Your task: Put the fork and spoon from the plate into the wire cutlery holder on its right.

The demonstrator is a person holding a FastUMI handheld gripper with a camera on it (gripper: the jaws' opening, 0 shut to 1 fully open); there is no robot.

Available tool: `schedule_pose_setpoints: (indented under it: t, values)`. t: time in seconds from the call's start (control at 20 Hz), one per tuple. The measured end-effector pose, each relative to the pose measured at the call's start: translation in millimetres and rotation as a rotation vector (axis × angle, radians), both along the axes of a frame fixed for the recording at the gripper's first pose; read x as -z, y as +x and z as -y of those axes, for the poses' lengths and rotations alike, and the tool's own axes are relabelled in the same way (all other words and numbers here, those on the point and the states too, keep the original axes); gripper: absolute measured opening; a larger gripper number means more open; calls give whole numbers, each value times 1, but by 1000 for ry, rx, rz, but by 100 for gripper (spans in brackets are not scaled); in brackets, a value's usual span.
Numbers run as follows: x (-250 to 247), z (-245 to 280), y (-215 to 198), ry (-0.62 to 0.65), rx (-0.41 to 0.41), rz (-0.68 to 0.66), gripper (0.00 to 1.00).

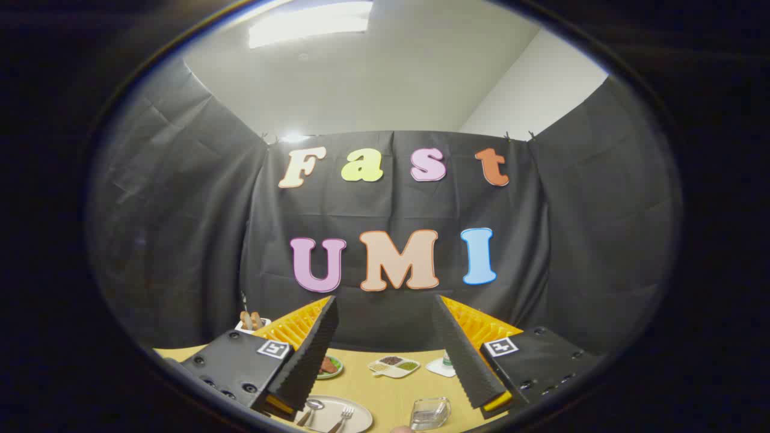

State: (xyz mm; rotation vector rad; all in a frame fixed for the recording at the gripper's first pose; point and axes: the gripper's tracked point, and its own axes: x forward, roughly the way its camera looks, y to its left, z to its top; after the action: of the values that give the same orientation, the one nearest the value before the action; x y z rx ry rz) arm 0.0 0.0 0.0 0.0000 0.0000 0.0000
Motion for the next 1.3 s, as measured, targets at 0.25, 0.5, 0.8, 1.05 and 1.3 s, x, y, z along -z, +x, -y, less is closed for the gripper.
schedule_pose_setpoints:
  t: [0.25,0.5,0.8,1.05,1.3]
  values:
    - [6,-2,6,1,5,-4,100]
    - [13,-10,19,26,-16,-12,100]
    - [21,-24,34,39,-36,-25,100]
    - [25,-29,41,47,-42,-33,100]
    - [31,-30,44,43,-40,-46,100]
